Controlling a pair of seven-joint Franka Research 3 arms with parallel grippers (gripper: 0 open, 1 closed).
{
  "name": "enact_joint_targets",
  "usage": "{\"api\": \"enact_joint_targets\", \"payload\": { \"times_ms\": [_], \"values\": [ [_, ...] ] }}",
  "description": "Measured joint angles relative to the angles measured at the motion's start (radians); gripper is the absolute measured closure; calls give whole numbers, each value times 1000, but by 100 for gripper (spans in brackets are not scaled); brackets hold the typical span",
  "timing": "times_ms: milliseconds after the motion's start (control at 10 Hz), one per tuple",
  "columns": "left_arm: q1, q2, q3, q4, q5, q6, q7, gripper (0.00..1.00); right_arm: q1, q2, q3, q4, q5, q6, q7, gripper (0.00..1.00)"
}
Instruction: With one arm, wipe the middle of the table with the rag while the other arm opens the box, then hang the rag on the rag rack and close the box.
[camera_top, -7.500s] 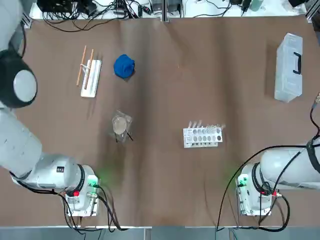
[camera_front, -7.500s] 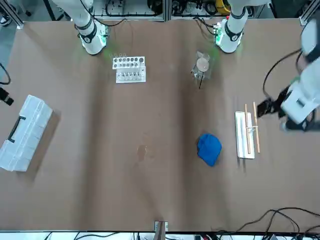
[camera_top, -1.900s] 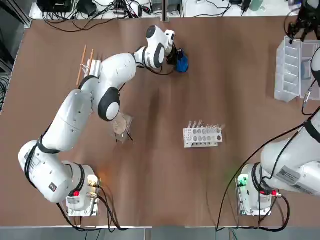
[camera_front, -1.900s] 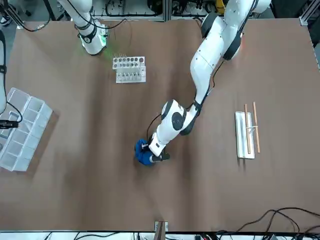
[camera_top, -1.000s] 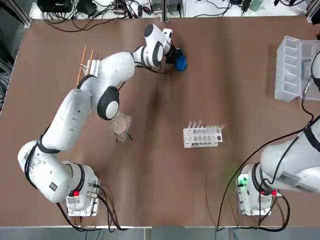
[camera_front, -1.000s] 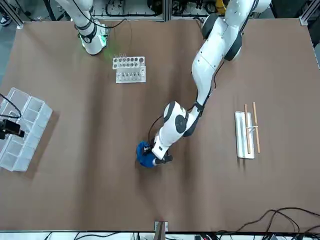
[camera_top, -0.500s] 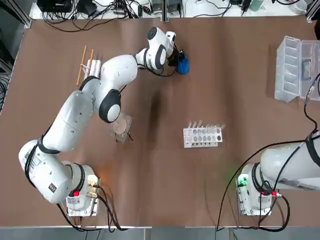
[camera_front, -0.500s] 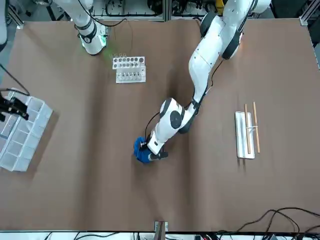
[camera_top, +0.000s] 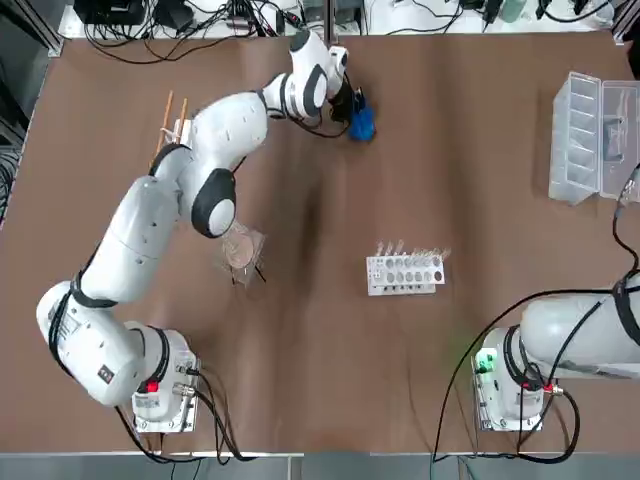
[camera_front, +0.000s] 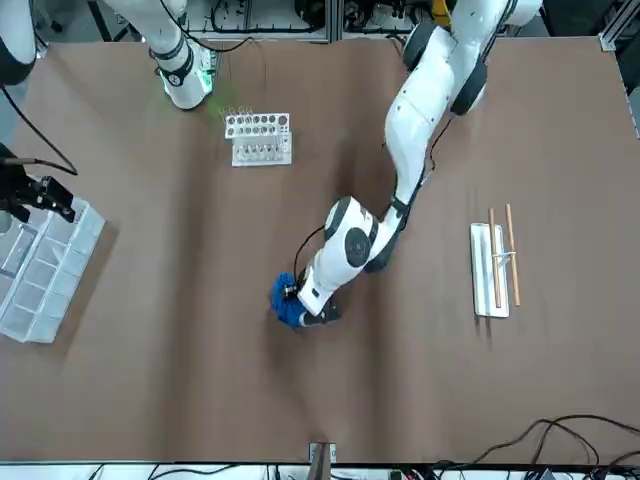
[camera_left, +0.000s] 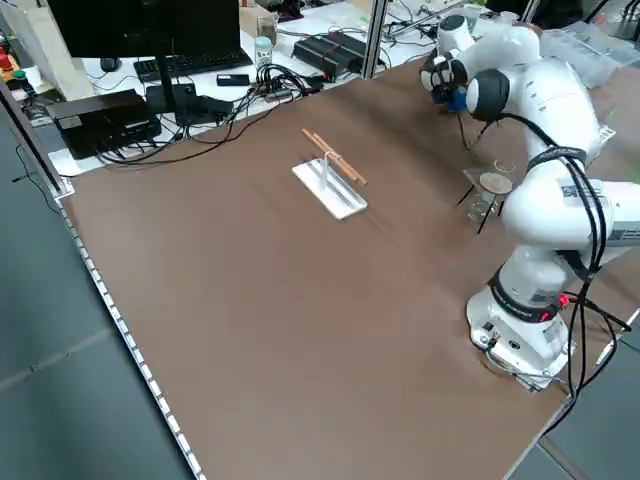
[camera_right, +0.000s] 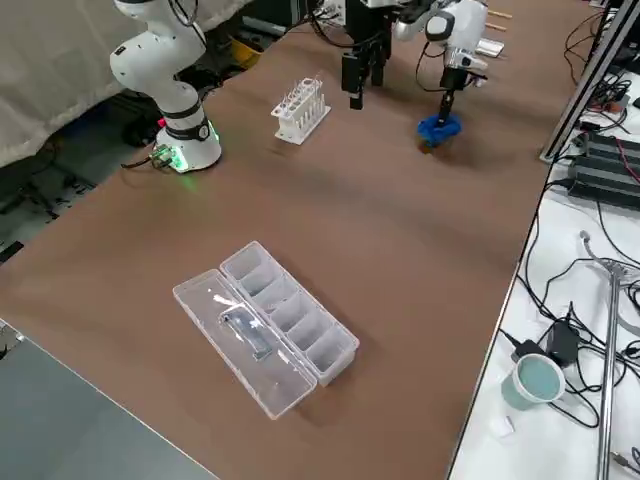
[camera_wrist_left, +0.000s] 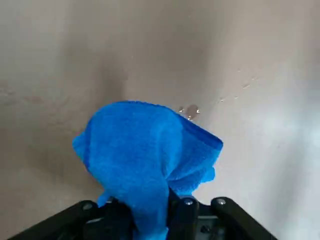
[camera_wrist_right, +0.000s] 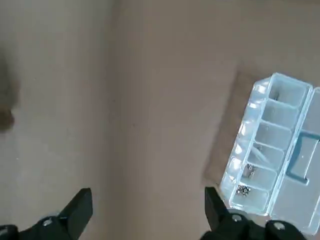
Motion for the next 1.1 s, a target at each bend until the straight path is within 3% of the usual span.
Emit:
{"api": "enact_joint_targets", "payload": {
  "times_ms": [200,400,700,900,1100],
  "values": [
    [9,-141,41,-137,27,-52,0,84,-7,-34,-4,-19,27,-19,2,1],
    [37,-341,59,-402,132,-41,10,84,-10,-50,-13,-20,62,-31,4,1],
    [204,-662,62,-836,173,-11,155,84,-12,-51,-19,-23,68,-31,4,1],
    [332,-757,61,-1006,176,-9,273,84,-12,-51,-19,-23,69,-31,4,1],
    [405,-765,61,-1064,176,-28,402,83,-12,-51,-19,-24,69,-35,4,1]
  ]
}}
